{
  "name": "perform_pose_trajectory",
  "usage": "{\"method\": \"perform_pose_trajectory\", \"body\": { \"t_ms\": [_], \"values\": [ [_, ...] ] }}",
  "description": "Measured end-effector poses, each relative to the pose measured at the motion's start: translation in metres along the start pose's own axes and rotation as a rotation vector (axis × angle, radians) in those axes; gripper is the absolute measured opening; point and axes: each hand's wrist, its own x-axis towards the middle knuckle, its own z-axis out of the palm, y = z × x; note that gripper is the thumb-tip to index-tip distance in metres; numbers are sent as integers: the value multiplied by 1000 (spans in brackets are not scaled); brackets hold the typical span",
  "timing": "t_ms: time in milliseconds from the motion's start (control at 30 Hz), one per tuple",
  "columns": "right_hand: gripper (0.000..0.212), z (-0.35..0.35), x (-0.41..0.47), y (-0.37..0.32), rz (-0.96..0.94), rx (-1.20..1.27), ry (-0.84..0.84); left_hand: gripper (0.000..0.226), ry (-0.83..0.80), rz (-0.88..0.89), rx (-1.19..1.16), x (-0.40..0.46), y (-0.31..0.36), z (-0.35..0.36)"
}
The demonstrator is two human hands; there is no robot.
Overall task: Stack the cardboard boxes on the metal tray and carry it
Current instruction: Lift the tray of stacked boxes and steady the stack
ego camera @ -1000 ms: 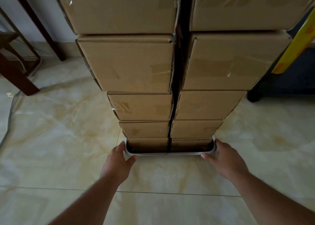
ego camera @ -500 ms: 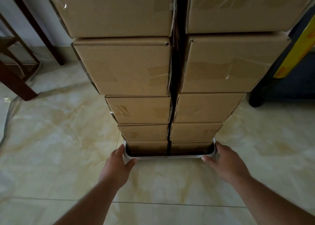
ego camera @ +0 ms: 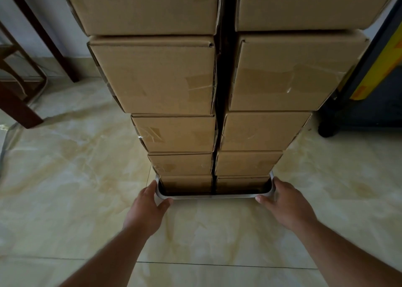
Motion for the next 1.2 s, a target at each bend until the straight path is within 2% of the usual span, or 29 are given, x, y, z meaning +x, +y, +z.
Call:
{"method": "perform_pose_trajectory", "body": {
  "t_ms": [433, 567, 633, 700, 767, 833, 933, 1033, 1133, 1200],
  "values": [
    [68, -7, -7, -7, 13, -2, -20, 70, -15, -2, -30, -6, 7, -10],
    [55, -11, -12, -5, 10, 54, -24, 64, -5, 8, -131, -12, 14, -16],
    [59, -15, -12, -6, 53, 134, -35, 60, 19, -34, -262, -14, 17, -18],
    [66, -20, -11, -5, 135, 302, -21, 68, 48, -117, -468, -11, 17, -20],
    [58, -22, -7, -4, 219, 527, 25, 65, 61, -187, -726, -10, 21, -26],
    [54, -27, -3, -9, 302, 794, 53, 64, 40, -195, -868, -9, 28, -33],
    [36, -34, 2, -25, 328, 1217, 20, 64, -60, -76, -852, -7, 42, -42],
    [30, -36, 8, -34, 279, 1286, -28, 63, -95, -46, -807, -8, 53, -46],
    [56, -35, 10, -37, 255, 1239, -114, 61, -122, -24, -785, -11, 56, -44],
    [66, -34, 12, -40, 240, 1237, -164, 60, -123, -23, -786, -12, 58, -42]
  ]
}}
